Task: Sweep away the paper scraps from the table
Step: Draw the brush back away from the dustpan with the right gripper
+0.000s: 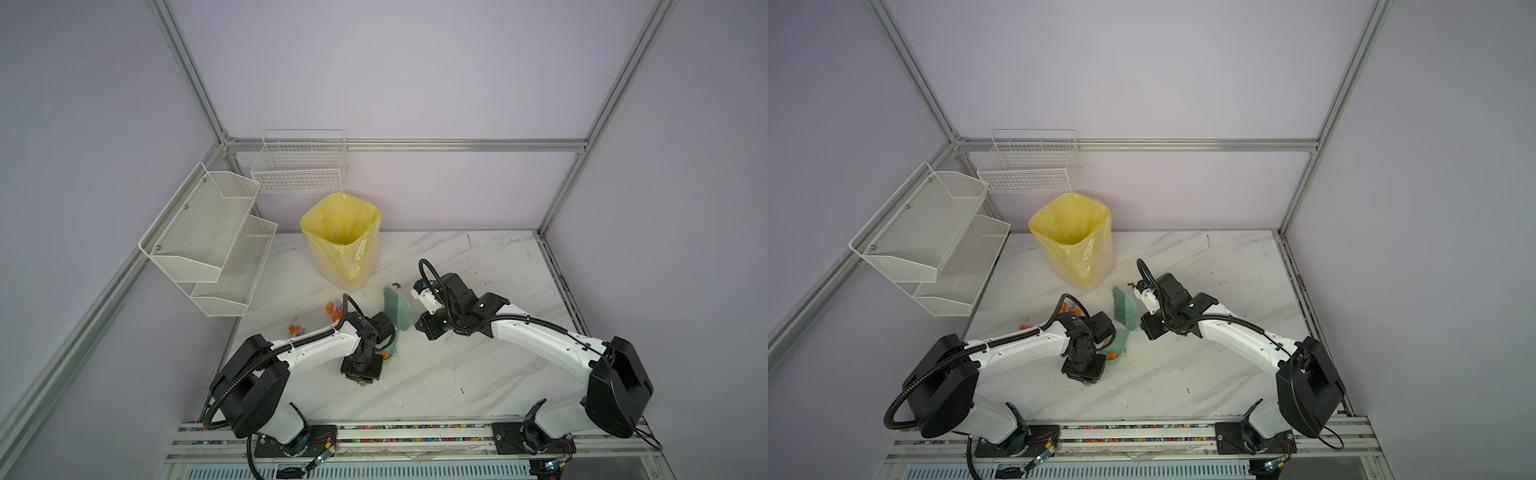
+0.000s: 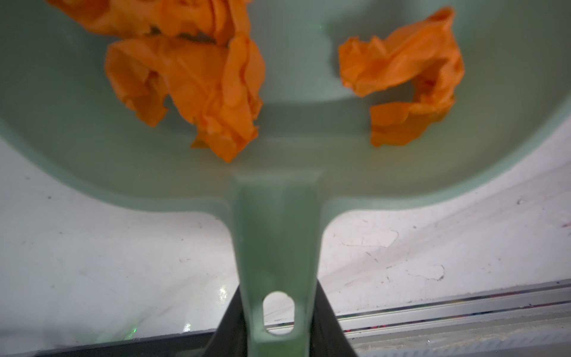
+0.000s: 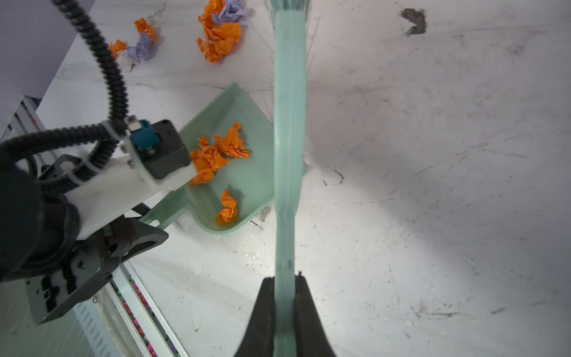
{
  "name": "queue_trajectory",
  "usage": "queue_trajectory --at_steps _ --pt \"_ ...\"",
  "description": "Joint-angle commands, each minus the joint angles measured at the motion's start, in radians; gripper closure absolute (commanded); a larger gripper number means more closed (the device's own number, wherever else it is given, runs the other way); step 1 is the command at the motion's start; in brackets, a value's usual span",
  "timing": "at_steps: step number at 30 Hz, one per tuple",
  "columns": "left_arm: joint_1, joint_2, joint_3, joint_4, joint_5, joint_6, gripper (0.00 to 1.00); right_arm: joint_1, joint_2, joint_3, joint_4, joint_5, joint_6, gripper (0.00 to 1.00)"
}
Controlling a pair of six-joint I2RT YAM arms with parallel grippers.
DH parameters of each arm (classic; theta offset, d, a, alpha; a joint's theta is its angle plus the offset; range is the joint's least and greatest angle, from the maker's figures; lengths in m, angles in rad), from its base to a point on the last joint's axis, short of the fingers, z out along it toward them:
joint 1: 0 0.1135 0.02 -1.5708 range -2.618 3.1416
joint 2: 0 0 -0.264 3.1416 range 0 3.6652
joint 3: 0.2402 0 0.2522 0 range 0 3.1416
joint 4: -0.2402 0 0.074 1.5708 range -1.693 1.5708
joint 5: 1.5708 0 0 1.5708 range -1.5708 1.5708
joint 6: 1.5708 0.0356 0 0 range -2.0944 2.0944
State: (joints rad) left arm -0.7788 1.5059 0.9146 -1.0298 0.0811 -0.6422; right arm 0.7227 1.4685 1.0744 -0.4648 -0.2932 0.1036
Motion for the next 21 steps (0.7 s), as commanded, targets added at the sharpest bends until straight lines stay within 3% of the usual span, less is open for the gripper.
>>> queue_trajectory --at_steps 1,21 --pt "0.007 -0.045 0.07 0.003 -0.028 0.02 1.0 -0.056 0.009 0.015 -0.009 0.005 0.037 1.0" --pt "0.006 -0.083 0.264 -0.095 -0.102 0.013 1.0 -0.219 0.018 -0.058 0.131 -0.046 0.177 1.0"
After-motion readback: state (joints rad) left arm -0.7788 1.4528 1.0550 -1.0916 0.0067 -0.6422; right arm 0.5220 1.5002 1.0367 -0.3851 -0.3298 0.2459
